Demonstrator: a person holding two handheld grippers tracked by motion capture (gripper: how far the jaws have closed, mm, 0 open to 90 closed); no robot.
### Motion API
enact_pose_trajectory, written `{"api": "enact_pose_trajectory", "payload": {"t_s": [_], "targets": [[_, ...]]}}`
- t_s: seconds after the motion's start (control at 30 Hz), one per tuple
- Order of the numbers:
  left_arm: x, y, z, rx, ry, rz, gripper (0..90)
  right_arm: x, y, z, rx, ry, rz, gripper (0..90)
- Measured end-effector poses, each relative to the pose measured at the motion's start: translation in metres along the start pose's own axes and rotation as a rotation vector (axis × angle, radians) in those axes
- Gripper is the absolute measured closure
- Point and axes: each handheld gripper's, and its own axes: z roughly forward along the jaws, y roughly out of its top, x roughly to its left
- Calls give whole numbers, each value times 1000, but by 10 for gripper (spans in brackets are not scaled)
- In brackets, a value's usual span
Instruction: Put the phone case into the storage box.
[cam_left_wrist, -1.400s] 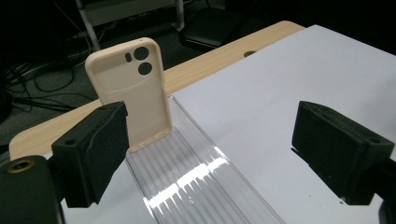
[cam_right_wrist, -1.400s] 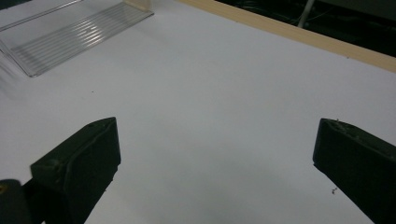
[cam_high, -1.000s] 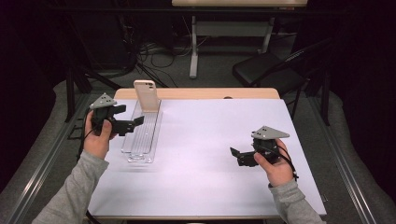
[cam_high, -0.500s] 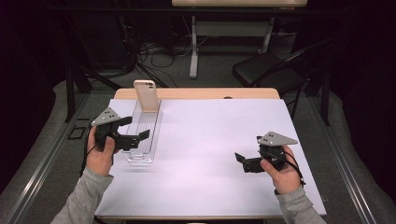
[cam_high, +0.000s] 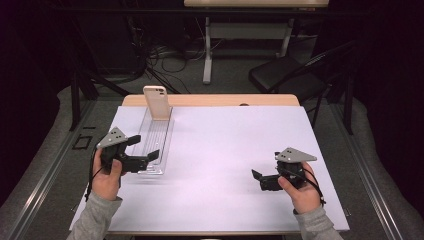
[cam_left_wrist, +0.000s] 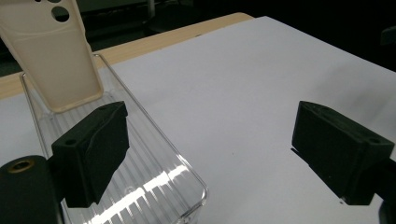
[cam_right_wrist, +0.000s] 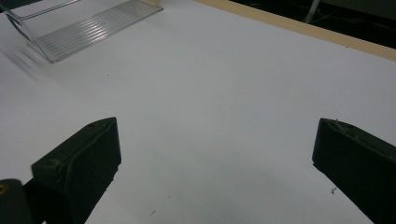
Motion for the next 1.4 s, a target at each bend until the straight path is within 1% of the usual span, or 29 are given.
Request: {"api": "enact_pose_trajectory", "payload": {"t_s": [0.17,0.33,0.4,0.5,0.53,0.8,0.9,1.0,1.17,1.33,1.4], "targets": [[-4,-6,-2,10,-3,19,113,2,-3,0,3,-2,-5,8],[-5,-13,-1,-1,-19,9,112,2,-7,2,9,-10,-9,8],[-4,-16,0,-8,-27,-2,113,2,-9,3,12,-12,-6,8],[-4,-20,1,-7,-33,0,114,1,-11,3,11,-13,-3,8],[-4,-21,2,-12,-33,-4,114,1,-12,3,9,-11,-1,8],[-4,-31,5,-5,-34,-5,115,2,-16,4,5,-12,4,8],[-4,-33,5,-9,-28,-3,115,2,-17,5,7,-14,-4,8],[-4,-35,5,-21,-27,-4,115,3,-18,5,-1,-30,-13,8],[-4,-39,5,-25,-23,-6,115,3,-21,5,-4,-38,-11,8],[-3,-42,4,-30,-17,-17,115,4,-23,5,-12,-40,-10,8],[-3,-42,3,-32,-17,-12,115,4,-23,5,-13,-39,-13,9]]}}
